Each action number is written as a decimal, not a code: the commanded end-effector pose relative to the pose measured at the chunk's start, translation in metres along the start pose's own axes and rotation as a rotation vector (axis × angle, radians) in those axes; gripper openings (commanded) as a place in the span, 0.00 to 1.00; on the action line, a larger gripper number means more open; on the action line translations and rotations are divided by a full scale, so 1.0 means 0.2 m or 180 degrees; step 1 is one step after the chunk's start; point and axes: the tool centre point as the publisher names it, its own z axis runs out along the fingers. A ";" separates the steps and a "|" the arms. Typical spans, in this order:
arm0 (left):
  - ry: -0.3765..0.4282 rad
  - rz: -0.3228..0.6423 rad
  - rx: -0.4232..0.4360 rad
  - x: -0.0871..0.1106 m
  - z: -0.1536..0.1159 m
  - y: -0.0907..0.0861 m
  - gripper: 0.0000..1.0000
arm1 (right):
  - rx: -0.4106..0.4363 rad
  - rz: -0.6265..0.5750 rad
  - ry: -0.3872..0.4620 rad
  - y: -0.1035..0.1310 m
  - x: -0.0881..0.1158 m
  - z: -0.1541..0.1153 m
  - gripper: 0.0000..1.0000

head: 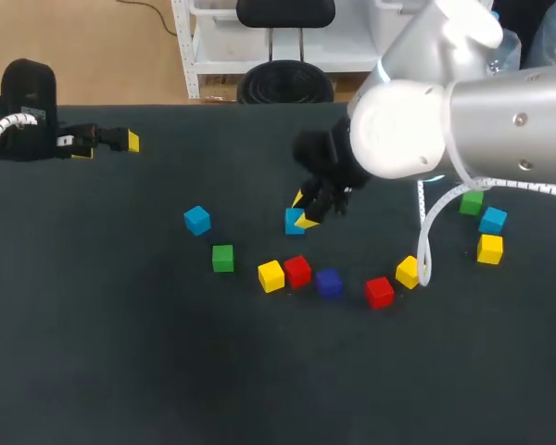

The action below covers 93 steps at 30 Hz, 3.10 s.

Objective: Place the blue cubes, place green cubes on the blue cubes, place the yellow cubes on the green cubes, then place the red cubes on the yellow cubes, and place purple cube on the red cubes.

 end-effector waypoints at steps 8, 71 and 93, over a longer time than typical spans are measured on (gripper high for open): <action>-0.0006 0.0001 0.0003 0.00 0.00 0.00 1.00 | -0.0016 -0.0023 -0.0004 -0.01 -0.01 0.01 0.00; -0.0006 0.0001 0.0003 0.00 0.00 0.00 1.00 | 0.0571 0.0755 0.0004 0.15 0.34 -0.69 1.00; -0.0006 0.0001 0.0003 0.00 0.00 0.00 1.00 | 0.1122 0.1775 0.0371 0.24 0.83 -0.89 1.00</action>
